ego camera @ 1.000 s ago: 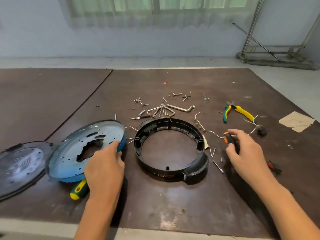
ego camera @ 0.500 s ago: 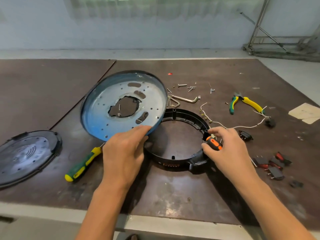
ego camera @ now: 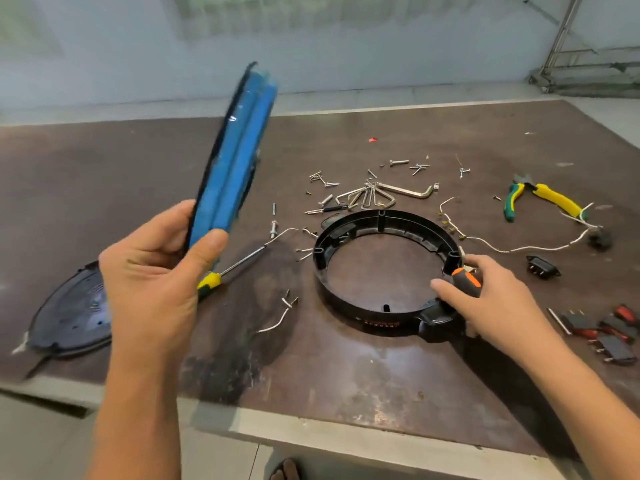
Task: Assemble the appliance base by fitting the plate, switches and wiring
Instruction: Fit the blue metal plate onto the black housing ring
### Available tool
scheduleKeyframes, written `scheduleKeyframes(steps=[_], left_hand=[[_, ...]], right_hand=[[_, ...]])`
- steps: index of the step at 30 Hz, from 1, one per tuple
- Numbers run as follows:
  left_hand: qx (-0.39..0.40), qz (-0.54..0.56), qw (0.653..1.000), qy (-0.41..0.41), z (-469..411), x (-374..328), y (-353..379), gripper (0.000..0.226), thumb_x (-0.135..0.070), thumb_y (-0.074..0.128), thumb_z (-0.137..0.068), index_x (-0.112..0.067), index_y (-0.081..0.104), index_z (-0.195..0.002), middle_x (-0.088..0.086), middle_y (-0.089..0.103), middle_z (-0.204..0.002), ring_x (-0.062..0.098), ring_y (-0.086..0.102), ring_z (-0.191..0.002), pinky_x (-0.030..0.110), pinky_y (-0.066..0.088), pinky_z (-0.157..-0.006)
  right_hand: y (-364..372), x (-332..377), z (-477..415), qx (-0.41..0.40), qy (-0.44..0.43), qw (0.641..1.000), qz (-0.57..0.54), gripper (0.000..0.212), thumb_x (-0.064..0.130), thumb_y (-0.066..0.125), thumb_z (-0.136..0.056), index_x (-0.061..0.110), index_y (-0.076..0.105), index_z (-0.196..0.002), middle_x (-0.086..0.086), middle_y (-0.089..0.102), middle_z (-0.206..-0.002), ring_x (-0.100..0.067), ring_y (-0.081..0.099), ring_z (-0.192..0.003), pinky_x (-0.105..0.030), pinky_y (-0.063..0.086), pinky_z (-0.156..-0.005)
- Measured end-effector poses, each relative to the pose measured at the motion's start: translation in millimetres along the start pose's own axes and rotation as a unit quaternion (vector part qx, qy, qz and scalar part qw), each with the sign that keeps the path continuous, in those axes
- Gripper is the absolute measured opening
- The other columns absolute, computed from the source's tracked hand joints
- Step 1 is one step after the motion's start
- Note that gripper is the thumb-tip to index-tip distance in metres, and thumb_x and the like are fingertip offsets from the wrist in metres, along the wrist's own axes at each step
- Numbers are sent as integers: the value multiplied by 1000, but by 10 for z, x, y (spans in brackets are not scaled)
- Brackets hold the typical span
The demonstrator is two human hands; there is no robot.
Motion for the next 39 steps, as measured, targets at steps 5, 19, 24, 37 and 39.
scheduleKeyframes(steps=[5,19,24,37,39], left_hand=[[85,-31,996,14,139,43,517,40,-11,77,-76,-42,76,-102,-21,75,-96,-1,70,-90,16,54,-82],[288,-222,914,180,748,-20,1502,34,-21,67,-87,-37,66,-116,-25,67,-115,1,69,-97,28,57,-81],[337,-209,899,184,951,51,1715,49,-14,70,-85,-41,60,-124,-34,58,-123,-6,64,-106,21,56,-84],[222,-186,941,172,770,27,1492,39,-20,67,-87,-27,64,-125,-34,59,-114,-11,63,-100,12,51,-88],[191,-197,948,163,689,62,1378,43,-14,71,-84,-24,63,-124,-31,58,-113,-7,63,-98,9,48,-91]], right_hand=[[31,-73,-29,11,27,998,-63,50,35,74,-83,34,48,-126,-4,62,-100,-21,60,-60,-18,40,-35],[-192,-214,-73,2,61,986,-157,32,10,74,-78,20,66,-107,-6,58,-70,-10,46,-32,-21,38,-36],[-112,-266,-28,67,116,930,-343,24,7,76,-83,-4,65,-100,-6,61,-58,-11,41,-37,-17,28,-33],[39,-97,134,208,185,758,-590,37,25,80,-69,-1,72,-93,-14,48,-96,-3,33,-34,-13,22,-26],[-39,-36,132,205,149,786,-564,61,37,79,-70,-6,67,-111,-16,47,-96,-3,31,-31,-14,19,-26]])
Point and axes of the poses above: each hand's wrist, its own z-axis away from the middle knuckle, its own y-axis out of the palm, x = y × z, the point moved 10 cm from there along -z, towards the middle knuckle
